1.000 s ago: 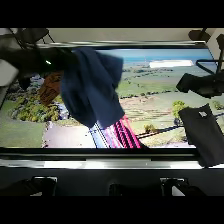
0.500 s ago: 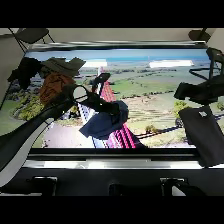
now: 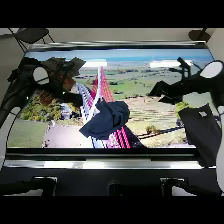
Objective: Fold the shirts.
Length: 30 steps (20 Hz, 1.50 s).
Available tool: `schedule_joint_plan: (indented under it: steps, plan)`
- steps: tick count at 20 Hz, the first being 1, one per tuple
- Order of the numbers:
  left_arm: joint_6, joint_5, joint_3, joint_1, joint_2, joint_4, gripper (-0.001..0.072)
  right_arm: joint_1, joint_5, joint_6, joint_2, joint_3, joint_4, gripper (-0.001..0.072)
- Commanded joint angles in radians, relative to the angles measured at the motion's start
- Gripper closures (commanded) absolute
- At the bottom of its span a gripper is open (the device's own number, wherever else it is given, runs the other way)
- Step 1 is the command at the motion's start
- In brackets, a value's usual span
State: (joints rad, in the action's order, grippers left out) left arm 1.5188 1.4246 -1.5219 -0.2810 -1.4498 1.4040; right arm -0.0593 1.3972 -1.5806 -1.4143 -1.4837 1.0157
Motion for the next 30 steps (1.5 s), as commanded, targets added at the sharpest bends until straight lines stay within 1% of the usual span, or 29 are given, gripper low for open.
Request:
schedule_joint_plan:
  steps: [1,2,4,5,7,9,12,13,14,15,17,18,21,25,27,28,29,30]
  plan:
    - [-0.010,0.002,0.266,0.097,0.047,-0.046,0.0001,0.065,-0.009,0.045,-0.105,0.000,-0.087,0.0007]
    - [-0.010,-0.025,0.345,0.109,0.050,-0.071,0.0001,0.085,-0.012,0.056,-0.130,0.000,-0.085,0.0004]
    - [-0.016,-0.113,0.480,0.126,0.050,-0.172,0.0001,0.105,-0.018,0.055,-0.172,0.000,-0.087,0.0003]
    - [-0.030,-0.159,0.526,0.128,0.048,-0.228,0.0002,0.108,-0.016,0.055,-0.190,0.000,-0.088,0.0003]
    - [-0.031,-0.268,0.597,0.126,0.047,-0.335,0.0002,0.108,-0.001,0.056,-0.214,0.000,-0.087,0.0004]
    - [-0.031,-0.354,0.632,0.122,0.039,-0.400,0.0009,0.109,0.011,0.066,-0.225,0.000,-0.087,0.0003]
    - [-0.031,-0.420,0.634,0.122,0.003,-0.476,0.0016,0.108,0.011,0.077,-0.227,0.001,-0.086,0.0003]
    - [-0.032,-0.440,0.634,0.122,-0.008,-0.510,0.0082,0.109,0.011,0.077,-0.228,0.001,-0.086,0.0003]
    - [-0.031,-0.460,0.634,0.120,-0.017,-0.531,0.0128,0.109,0.012,0.077,-0.230,0.001,-0.087,0.0004]
    - [-0.029,-0.472,0.634,0.118,-0.024,-0.533,0.0153,0.109,0.015,0.077,-0.233,0.002,-0.086,0.0004]
    - [-0.027,-0.473,0.634,0.117,-0.034,-0.533,0.0565,0.115,0.022,0.077,-0.246,0.002,-0.087,0.0004]
    - [-0.027,-0.473,0.634,0.117,-0.033,-0.535,0.0676,0.123,0.021,0.079,-0.253,0.002,-0.090,0.0003]
    - [-0.030,-0.454,0.634,0.116,-0.032,-0.541,0.0675,0.158,-0.005,0.176,-0.283,0.024,-0.210,-0.0001]
    - [-0.054,-0.416,0.634,0.115,-0.031,-0.541,0.0675,0.195,-0.054,0.179,-0.348,0.048,-0.235,0.0005]
    - [-0.054,-0.404,0.634,0.115,-0.031,-0.541,0.0675,0.212,-0.094,0.161,-0.383,0.048,-0.233,0.0028]
    - [-0.054,-0.404,0.634,0.115,-0.031,-0.541,0.0675,0.220,-0.118,0.136,-0.396,0.048,-0.233,0.0096]
    - [-0.055,-0.404,0.634,0.115,-0.031,-0.541,0.0675,0.228,-0.135,0.118,-0.406,0.048,-0.235,0.0275]
    - [-0.063,-0.404,0.634,0.115,-0.031,-0.541,0.0675,0.228,-0.151,0.118,-0.408,0.048,-0.234,0.0634]
